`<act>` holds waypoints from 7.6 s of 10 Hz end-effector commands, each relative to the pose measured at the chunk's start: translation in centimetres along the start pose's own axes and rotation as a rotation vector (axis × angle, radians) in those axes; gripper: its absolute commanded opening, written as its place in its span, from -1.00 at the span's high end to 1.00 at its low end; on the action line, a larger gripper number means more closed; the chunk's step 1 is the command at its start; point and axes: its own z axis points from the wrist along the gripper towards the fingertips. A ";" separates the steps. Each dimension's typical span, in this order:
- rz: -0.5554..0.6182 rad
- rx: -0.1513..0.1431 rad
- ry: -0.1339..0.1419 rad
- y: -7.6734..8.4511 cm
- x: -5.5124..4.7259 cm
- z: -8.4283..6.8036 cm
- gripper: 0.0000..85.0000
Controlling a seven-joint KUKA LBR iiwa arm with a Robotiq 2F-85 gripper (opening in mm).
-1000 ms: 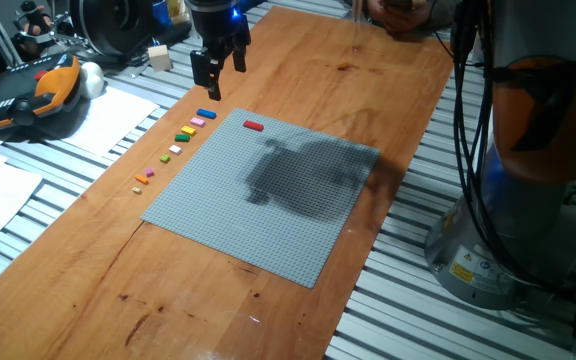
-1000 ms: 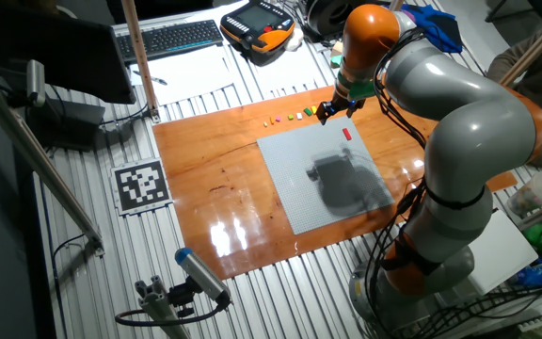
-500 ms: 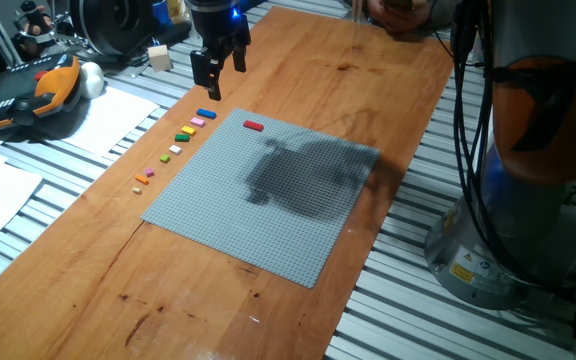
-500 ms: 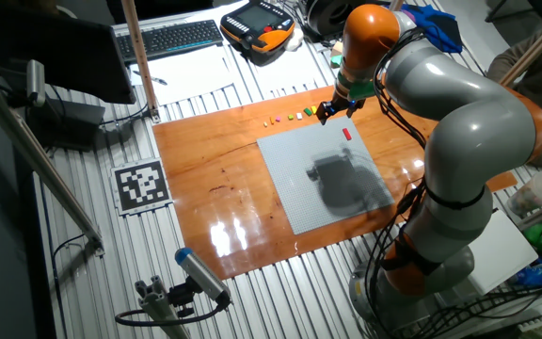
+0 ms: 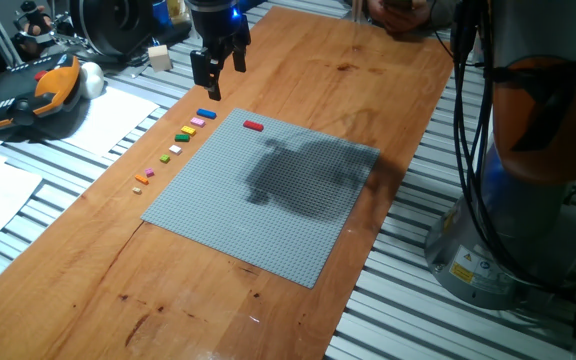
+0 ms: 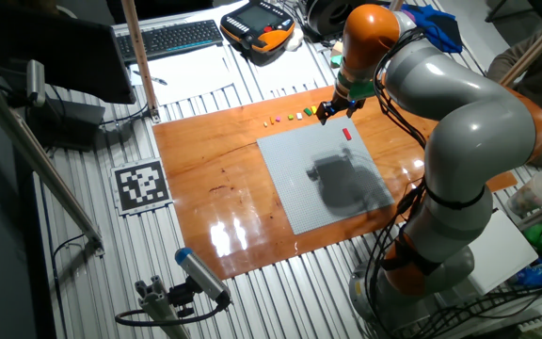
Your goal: Stack small Lego blocks one on top of the other
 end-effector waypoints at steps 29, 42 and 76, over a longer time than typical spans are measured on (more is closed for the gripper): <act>-0.113 0.104 -0.016 0.0 0.0 0.0 1.00; -0.006 0.161 -0.043 -1.2 -3.9 2.6 0.60; -0.077 0.031 -0.052 -12.2 -17.6 18.6 0.20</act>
